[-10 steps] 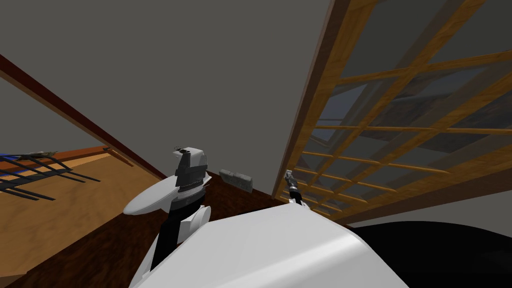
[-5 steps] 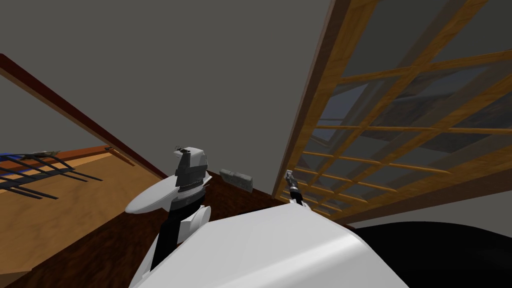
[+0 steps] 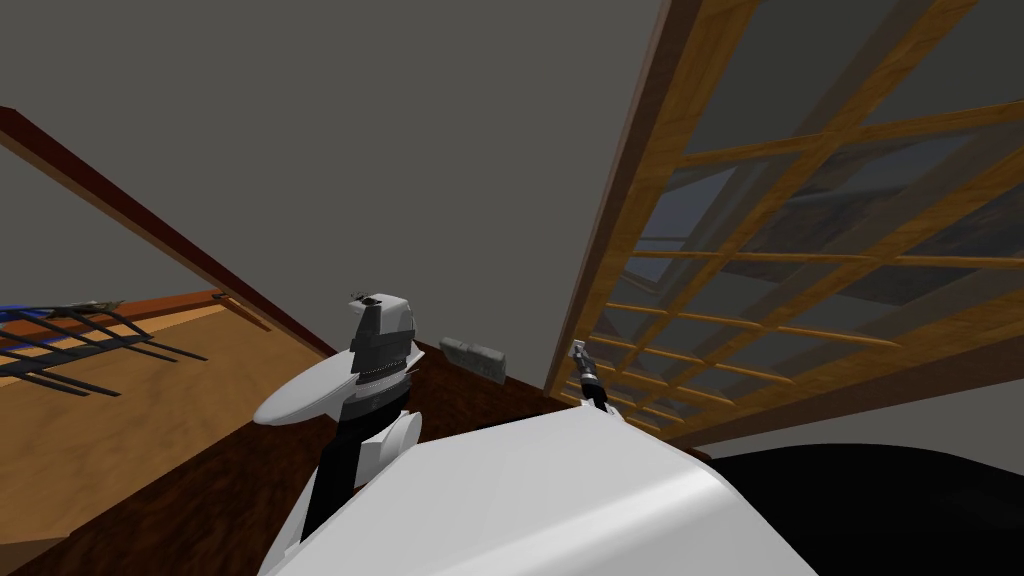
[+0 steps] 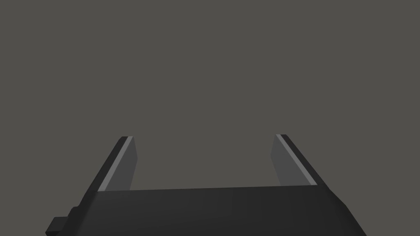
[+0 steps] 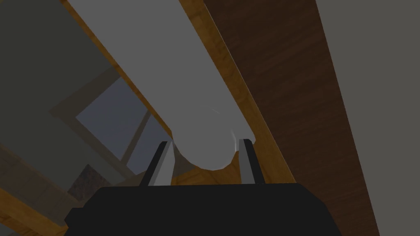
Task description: Pull the door open
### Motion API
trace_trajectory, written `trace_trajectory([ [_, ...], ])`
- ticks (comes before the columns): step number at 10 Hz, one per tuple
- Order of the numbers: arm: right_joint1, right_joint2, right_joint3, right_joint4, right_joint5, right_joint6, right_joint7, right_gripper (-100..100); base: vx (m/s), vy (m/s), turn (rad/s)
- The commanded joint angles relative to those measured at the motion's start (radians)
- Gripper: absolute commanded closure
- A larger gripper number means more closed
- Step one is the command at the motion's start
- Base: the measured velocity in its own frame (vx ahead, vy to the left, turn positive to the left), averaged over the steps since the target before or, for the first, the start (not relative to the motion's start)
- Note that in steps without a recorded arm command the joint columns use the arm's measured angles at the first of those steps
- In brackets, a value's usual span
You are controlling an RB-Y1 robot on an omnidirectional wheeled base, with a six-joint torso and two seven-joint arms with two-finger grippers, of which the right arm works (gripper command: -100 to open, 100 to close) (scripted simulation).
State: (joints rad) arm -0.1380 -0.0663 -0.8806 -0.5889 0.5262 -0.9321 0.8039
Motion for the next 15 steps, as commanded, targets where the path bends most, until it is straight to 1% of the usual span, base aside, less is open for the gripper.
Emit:
trace_trajectory([
  [1,0.008,-0.005,0.002,-0.014,-0.008,0.004,-0.028,100,-0.008,-0.002,-0.002],
  [2,0.015,-0.008,0.015,-0.02,-0.019,0.005,-0.066,100,-0.012,0.003,0.0],
  [3,0.015,-0.008,0.015,-0.02,-0.019,0.005,-0.066,100,-0.009,0.002,-0.006],
  [4,0.022,-0.011,0.03,-0.026,-0.031,0.006,-0.107,100,-0.008,0.001,0.01],
  [5,0.022,-0.011,0.03,-0.026,-0.031,0.006,-0.107,100,-0.008,0.001,-0.004],
  [6,0.03,-0.014,0.045,-0.033,-0.043,0.007,-0.146,100,-0.008,0.0,-0.002],
  [7,0.03,-0.014,0.045,-0.033,-0.043,0.007,-0.148,100,-0.007,0.003,0.003],
  [8,0.037,-0.017,0.06,-0.039,-0.055,0.008,-0.186,100,-0.012,0.001,0.008],
  [9,0.037,-0.017,0.06,-0.039,-0.055,0.008,-0.188,100,-0.012,0.001,-0.005],
  [10,0.045,-0.019,0.074,-0.046,-0.067,0.009,-0.223,100,-0.011,0.005,0.003],
  [11,0.045,-0.019,0.074,-0.046,-0.067,0.009,-0.229,100,-0.007,0.001,-0.006],
  [13,0.06,-0.025,0.105,-0.06,-0.093,0.012,-0.294,100,-0.014,-0.003,-0.013],
  [14,0.06,-0.025,0.105,-0.06,-0.093,0.012,-0.311,100,-0.023,-0.009,-0.038],
  [15,0.081,-0.027,0.081,-0.075,-0.058,-0.003,-0.261,-100,-0.004,0.06,-0.005],
])
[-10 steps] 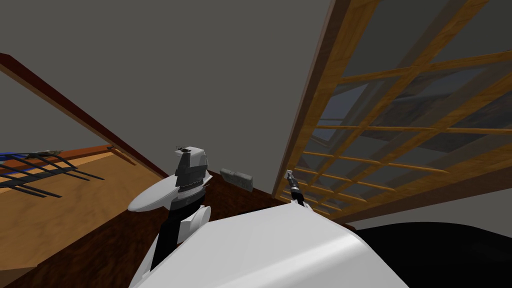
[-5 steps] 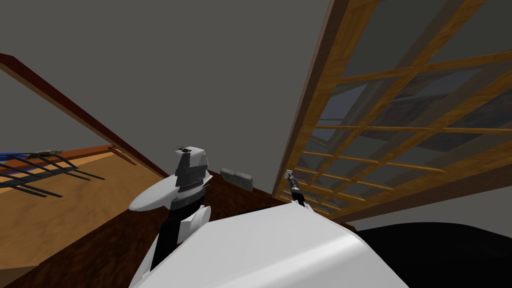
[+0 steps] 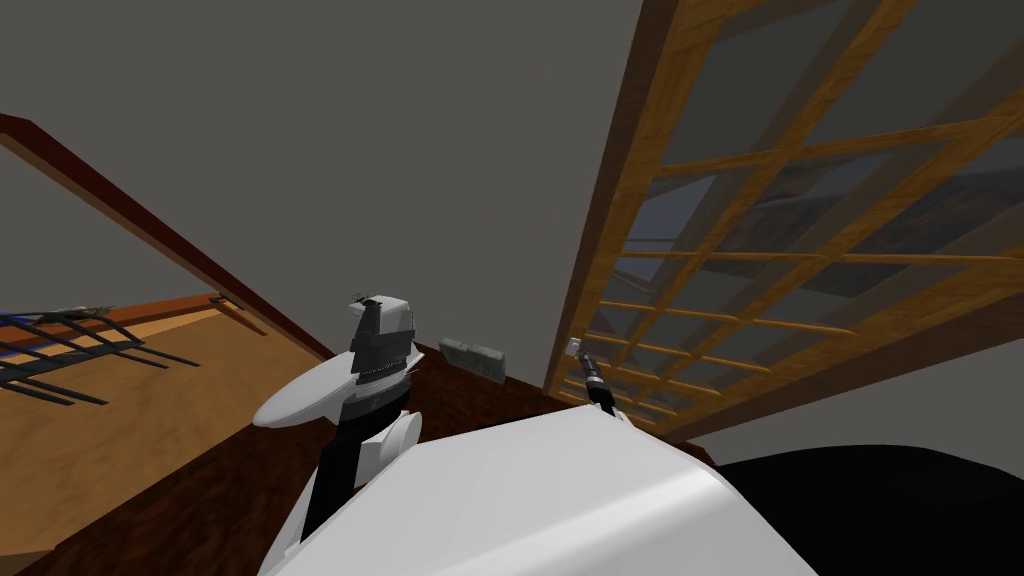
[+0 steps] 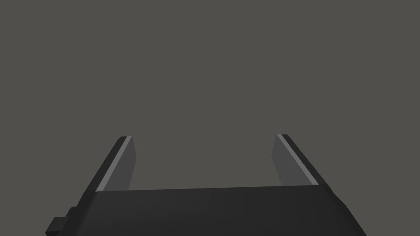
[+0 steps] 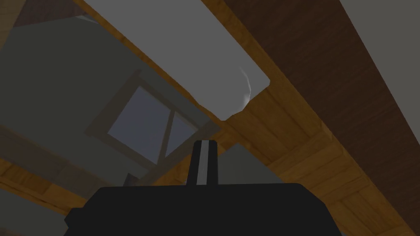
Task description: Pull the door open
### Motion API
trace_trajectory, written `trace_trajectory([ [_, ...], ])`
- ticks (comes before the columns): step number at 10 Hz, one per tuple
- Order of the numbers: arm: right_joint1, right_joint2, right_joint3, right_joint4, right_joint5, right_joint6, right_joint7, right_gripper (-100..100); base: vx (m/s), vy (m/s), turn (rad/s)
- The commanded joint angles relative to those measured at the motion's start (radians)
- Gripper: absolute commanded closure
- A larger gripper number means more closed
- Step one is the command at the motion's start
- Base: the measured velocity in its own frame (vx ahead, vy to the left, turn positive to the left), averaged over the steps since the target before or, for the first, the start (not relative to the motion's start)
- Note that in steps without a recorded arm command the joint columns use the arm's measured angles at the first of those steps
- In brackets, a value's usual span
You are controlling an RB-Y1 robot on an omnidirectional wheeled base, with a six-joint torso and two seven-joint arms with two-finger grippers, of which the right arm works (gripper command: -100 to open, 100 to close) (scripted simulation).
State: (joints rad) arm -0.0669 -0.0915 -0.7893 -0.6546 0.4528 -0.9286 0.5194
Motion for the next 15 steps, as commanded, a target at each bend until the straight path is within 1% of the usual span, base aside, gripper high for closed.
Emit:
trace_trajectory([
  [1,0.021,-0.005,-0.022,-0.013,0.031,-0.016,0.044,-100,0.016,0.107,-0.009],
  [4,0.06,-0.015,-0.064,-0.026,0.085,-0.047,0.124,-100,0.018,0.082,-0.006],
  [5,0.06,-0.015,-0.064,-0.026,0.085,-0.047,0.129,-100,0.024,0.054,-0.007],
  [7,0.09,-0.02,-0.096,-0.035,0.127,-0.072,0.193,-100,0.016,0.046,-0.002],
  [8,0.09,-0.02,-0.096,-0.035,0.127,-0.072,0.204,-100,0.012,0.043,-0.007],
  [11,0.136,-0.02,-0.145,-0.05,0.19,-0.109,0.306,-100,0.014,0.061,-0.004],
  [12,0.136,-0.02,-0.145,-0.05,0.19,-0.109,0.318,-100,0.008,0.061,-0.01],
  [15,0.176,-0.012,-0.187,-0.063,0.244,-0.14,0.399,-100,0.013,0.06,-0.004],
])
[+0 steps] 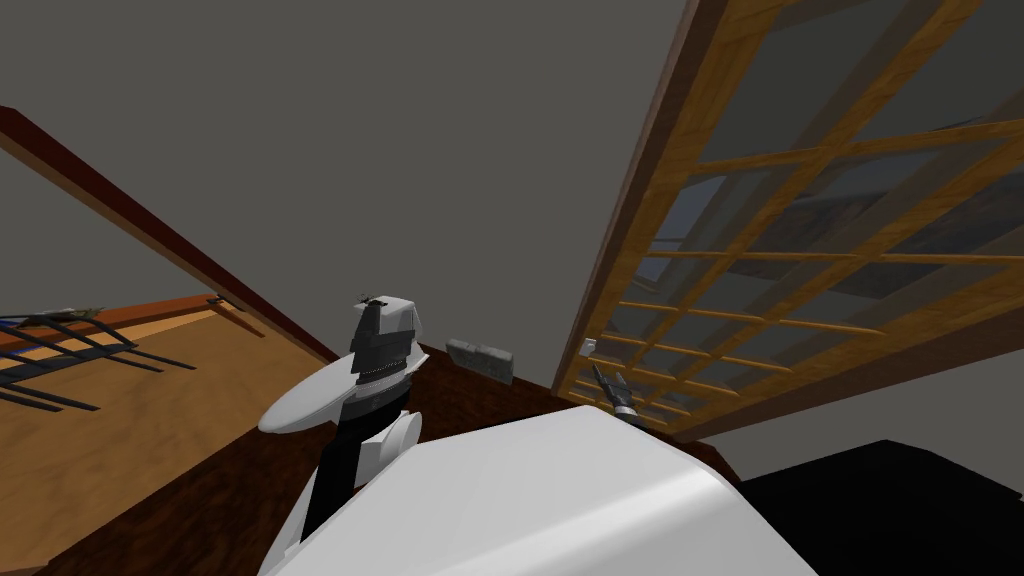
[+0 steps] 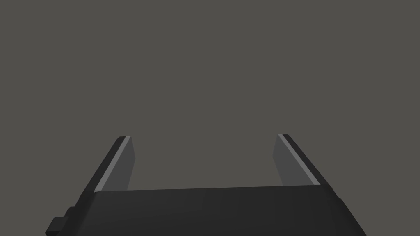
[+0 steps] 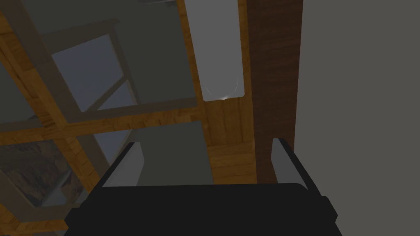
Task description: Pull the door open
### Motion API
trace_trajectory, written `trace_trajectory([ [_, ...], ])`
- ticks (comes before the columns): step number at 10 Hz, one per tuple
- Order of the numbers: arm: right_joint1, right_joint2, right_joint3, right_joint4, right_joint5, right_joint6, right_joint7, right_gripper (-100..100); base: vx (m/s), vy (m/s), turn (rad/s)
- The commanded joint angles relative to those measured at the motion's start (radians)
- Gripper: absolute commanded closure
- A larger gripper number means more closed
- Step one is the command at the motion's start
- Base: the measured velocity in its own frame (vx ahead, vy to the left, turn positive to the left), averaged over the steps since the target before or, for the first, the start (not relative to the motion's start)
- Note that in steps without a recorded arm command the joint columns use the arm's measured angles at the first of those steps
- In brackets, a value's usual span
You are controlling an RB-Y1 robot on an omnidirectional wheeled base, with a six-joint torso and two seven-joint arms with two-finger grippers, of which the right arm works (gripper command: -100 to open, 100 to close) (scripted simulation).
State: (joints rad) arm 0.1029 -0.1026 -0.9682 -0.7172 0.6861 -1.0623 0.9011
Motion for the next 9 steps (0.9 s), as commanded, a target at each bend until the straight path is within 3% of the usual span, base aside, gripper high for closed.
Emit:
trace_trajectory([
  [1,0.016,0.003,-0.019,-0.003,0.025,-0.014,0.036,-100,0.018,0.08,-0.006],
  [2,0.025,0.006,-0.028,-0.006,0.037,-0.021,0.052,-100,0.01,0.079,-0.004],
  [3,0.016,-0.001,-0.024,0.011,0.027,-0.022,0.045,-100,0.002,0.034,-0.008],
  [4,-0.017,0.008,-0.042,0.018,0.021,0.002,0.082,-100,0.041,-0.06,0.17],
  [9,-0.112,0.039,-0.088,0.035,0.003,0.077,0.168,-100,0.079,-0.149,0.145],
])
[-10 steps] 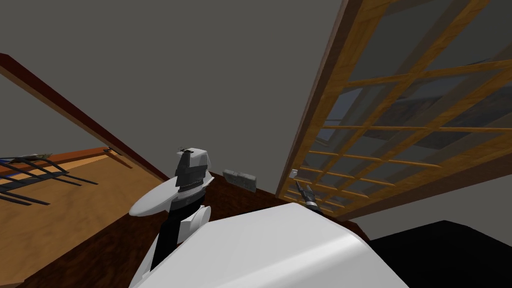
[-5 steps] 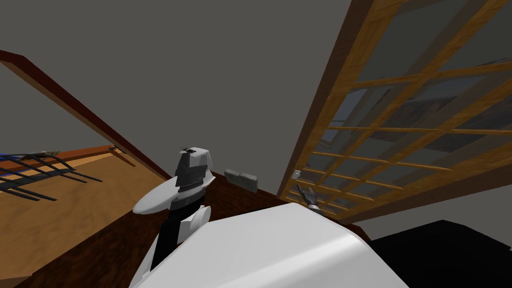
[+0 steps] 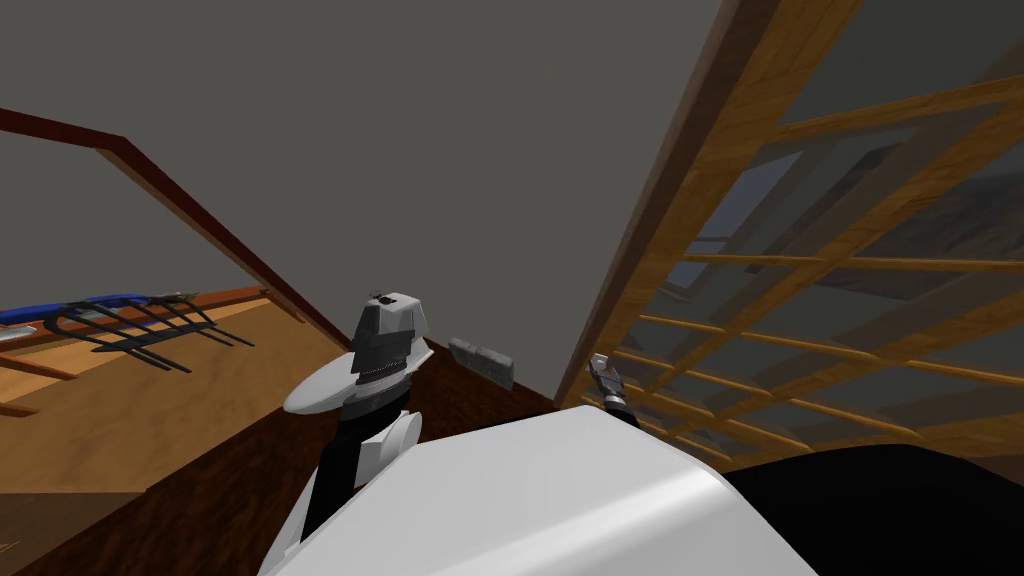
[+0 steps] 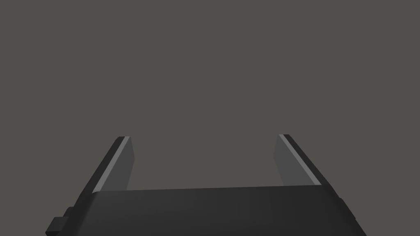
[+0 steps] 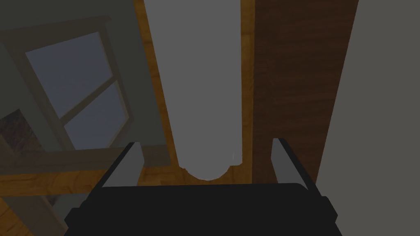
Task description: Pull the door open
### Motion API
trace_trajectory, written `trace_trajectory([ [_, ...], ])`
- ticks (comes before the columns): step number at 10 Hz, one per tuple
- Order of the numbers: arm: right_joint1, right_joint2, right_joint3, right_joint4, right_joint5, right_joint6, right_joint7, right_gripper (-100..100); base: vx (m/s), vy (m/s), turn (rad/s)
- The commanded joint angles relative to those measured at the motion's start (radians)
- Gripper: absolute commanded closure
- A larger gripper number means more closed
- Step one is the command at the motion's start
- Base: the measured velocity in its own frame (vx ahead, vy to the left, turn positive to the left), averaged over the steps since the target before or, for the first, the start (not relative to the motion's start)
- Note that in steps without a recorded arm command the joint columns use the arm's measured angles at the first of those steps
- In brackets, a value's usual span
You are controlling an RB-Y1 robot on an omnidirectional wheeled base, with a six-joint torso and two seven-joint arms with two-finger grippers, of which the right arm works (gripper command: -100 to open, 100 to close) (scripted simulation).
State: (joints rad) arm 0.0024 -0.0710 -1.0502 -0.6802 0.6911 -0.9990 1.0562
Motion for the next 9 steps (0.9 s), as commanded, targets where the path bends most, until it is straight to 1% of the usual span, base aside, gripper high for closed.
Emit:
trace_trajectory([
  [1,0.0,0.0,0.0,0.0,0.0,0.0,0.0,-100,0.026,-0.071,0.031],
  [2,0.0,0.0,0.0,0.0,0.0,0.0,0.0,100,-0.001,0.008,-0.022],
  [4,0.0,0.0,0.0,0.0,0.0,0.0,0.0,100,-0.008,0.029,-0.005],
  [7,0.0,0.0,0.0,0.0,0.0,0.0,0.0,100,-0.002,0.003,-0.001],
  [8,0.0,-0.002,0.012,0.004,-0.014,0.004,-0.04,100,-0.014,-0.006,0.015],
  [9,0.0,-0.003,0.017,0.005,-0.02,0.004,-0.055,100,-0.021,-0.007,0.017],
])
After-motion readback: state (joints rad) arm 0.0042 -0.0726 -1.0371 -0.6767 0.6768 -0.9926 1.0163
